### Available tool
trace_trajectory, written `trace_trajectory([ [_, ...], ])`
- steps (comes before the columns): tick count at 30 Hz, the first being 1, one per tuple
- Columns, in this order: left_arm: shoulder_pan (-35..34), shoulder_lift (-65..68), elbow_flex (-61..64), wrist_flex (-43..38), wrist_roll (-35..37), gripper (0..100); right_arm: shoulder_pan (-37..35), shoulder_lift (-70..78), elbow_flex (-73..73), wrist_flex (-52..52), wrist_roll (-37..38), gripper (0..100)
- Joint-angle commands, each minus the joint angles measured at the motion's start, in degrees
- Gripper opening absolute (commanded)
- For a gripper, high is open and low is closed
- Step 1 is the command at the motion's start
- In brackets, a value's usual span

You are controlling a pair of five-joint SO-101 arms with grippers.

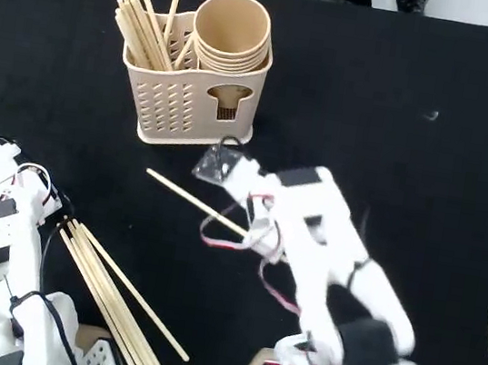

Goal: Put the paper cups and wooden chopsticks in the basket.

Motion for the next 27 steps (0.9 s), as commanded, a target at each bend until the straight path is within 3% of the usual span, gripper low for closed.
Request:
trace_trajectory([
  [1,-0.4,-1.23,-0.4,-0.88,0.44,11,0.53,-10.95,7.16,0.35,0.88,1.1],
  [7,-0.4,-1.23,-0.4,-0.88,0.44,11,2.37,-18.15,15.43,0.62,2.81,2.9],
  [11,-0.4,-1.23,-0.4,-0.88,0.44,11,2.02,-18.42,14.99,0.26,2.37,17.6],
  [14,-0.4,-1.23,-0.4,-0.88,0.44,11,-2.81,-18.42,12.79,-0.53,0.97,22.7],
  [21,-0.4,-1.23,-0.4,-0.88,0.44,11,-20.04,-16.48,5.14,-10.02,-14.51,21.1],
  [27,-0.4,-1.23,-0.4,-0.88,0.44,11,-23.3,-0.57,-4.88,-13.71,-17.32,21.1],
])
